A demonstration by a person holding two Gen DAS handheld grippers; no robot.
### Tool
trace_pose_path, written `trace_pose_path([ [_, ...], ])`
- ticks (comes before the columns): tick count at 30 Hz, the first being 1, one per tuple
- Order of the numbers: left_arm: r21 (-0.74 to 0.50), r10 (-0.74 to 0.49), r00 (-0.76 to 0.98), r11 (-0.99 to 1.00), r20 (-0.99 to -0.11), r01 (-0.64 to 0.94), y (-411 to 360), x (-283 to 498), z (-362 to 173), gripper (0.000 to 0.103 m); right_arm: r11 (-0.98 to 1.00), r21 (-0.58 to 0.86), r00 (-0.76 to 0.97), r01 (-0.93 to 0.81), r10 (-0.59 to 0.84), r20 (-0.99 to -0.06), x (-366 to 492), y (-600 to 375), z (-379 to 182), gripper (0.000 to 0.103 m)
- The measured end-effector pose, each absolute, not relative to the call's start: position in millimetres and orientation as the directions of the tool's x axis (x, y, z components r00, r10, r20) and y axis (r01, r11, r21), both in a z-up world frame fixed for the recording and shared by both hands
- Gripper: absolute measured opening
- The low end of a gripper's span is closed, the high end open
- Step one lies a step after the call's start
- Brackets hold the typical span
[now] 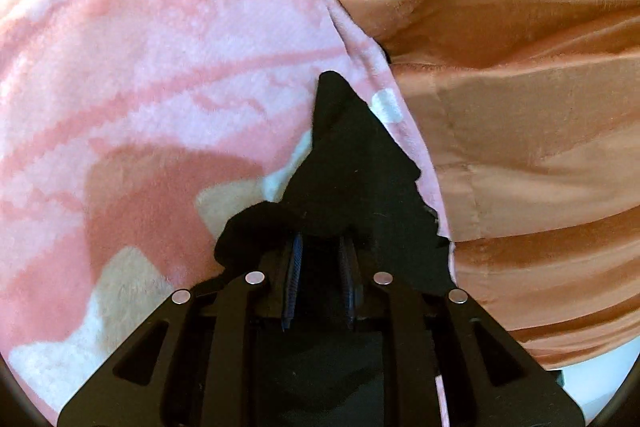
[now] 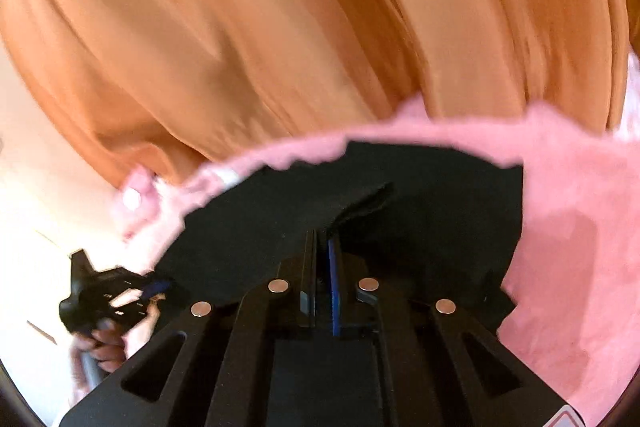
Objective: Fold small clothes
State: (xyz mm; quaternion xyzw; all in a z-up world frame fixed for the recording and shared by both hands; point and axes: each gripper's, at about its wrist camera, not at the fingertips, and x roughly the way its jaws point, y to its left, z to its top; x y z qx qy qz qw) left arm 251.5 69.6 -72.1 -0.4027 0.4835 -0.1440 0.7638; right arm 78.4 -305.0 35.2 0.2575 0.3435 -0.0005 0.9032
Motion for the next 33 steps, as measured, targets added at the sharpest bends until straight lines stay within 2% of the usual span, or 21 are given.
trace_pose_path([
  [2,-0.785,-0.643,0.476,0.588,-0.599,-0.194,74.6,246.9,-76.9,0.034,0.871,0.425,0.722,0.248,0.126,-0.680,77.9,-315.8,18.2,0.005],
  [4,-0.815,-0.676,0.465,0.534,-0.572,-0.225,78.8,241.9,-82.3,0.040,0.848,0.421,0.671,0.323,0.109,-0.733,79.7,-327.4,-5.5,0.005],
  [6,-0.829,-0.691,0.465,0.506,-0.554,-0.238,81.4,239.5,-82.9,0.043,0.835,0.420,0.646,0.356,0.105,-0.756,82.8,-331.2,-20.8,0.005],
  [9,-0.801,-0.655,0.479,0.559,-0.584,-0.213,78.1,244.5,-79.2,0.044,0.846,0.417,0.648,0.333,0.115,-0.753,89.4,-323.5,-19.5,0.005],
  [10,-0.787,-0.640,0.481,0.580,-0.599,-0.210,76.5,247.2,-79.6,0.043,0.850,0.417,0.652,0.321,0.121,-0.749,89.8,-320.6,-17.3,0.005],
  [11,-0.766,-0.616,0.484,0.606,-0.622,-0.213,74.7,250.8,-81.4,0.037,0.854,0.421,0.658,0.307,0.129,-0.742,89.7,-317.6,-13.7,0.005],
  [12,-0.749,-0.596,0.487,0.626,-0.638,-0.216,73.8,252.9,-82.4,0.028,0.853,0.427,0.665,0.299,0.134,-0.735,87.8,-316.0,-10.4,0.005],
  [13,-0.725,-0.566,0.495,0.654,-0.659,-0.216,74.0,253.9,-81.8,0.009,0.851,0.437,0.673,0.290,0.143,-0.726,85.6,-315.6,-6.0,0.005],
  [14,-0.687,-0.527,0.502,0.695,-0.686,-0.210,73.2,254.8,-80.3,0.006,0.855,0.436,0.683,0.282,0.140,-0.717,80.9,-316.2,-1.5,0.005],
  [17,-0.619,-0.468,0.501,0.763,-0.728,-0.187,68.2,257.1,-81.0,0.004,0.878,0.331,0.598,0.347,0.065,-0.799,79.0,-327.8,-24.6,0.004],
  [18,-0.605,-0.454,0.505,0.775,-0.734,-0.181,67.0,256.3,-80.8,0.004,0.857,0.361,0.588,0.368,0.086,-0.804,77.6,-336.1,-38.1,0.003],
  [20,-0.571,-0.425,0.508,0.803,-0.749,-0.170,64.3,255.4,-76.7,0.003,0.837,0.390,0.598,0.384,0.096,-0.795,78.9,-338.5,-29.9,0.003],
  [22,-0.540,-0.400,0.508,0.826,-0.762,-0.160,62.2,256.3,-75.6,0.003,0.878,0.348,0.628,0.328,0.073,-0.775,79.5,-327.1,-13.4,0.003],
  [24,-0.522,-0.386,0.505,0.838,-0.772,-0.156,61.1,258.2,-75.6,0.003,0.902,0.273,0.580,0.336,0.030,-0.814,81.5,-327.2,-28.4,0.003],
  [25,-0.506,-0.376,0.502,0.850,-0.779,-0.148,59.1,258.8,-74.4,0.003,0.883,0.321,0.597,0.343,0.059,-0.800,78.0,-334.9,-38.1,0.000],
  [27,-0.472,-0.361,0.494,0.874,-0.791,-0.117,55.2,257.8,-72.1,0.004,0.837,0.405,0.613,0.368,0.109,-0.783,73.2,-347.0,-37.2,0.001],
  [28,-0.463,-0.362,0.486,0.880,-0.796,-0.103,54.2,255.9,-70.5,0.006,0.818,0.427,0.616,0.387,0.115,-0.779,68.2,-348.5,-32.6,0.004],
  [30,-0.443,-0.360,0.459,0.892,-0.812,-0.086,57.1,241.2,-61.0,0.007,0.785,0.449,0.627,0.426,0.102,-0.772,44.8,-345.9,-16.3,0.016],
  [31,-0.439,-0.360,0.453,0.895,-0.816,-0.082,59.9,233.1,-55.7,0.015,0.776,0.454,0.622,0.438,0.103,-0.776,32.9,-343.8,-7.5,0.022],
  [33,-0.434,-0.372,0.436,0.900,-0.820,-0.048,67.9,210.8,-40.7,0.038,0.791,0.452,0.619,0.413,0.120,-0.776,2.5,-332.3,14.6,0.025],
])
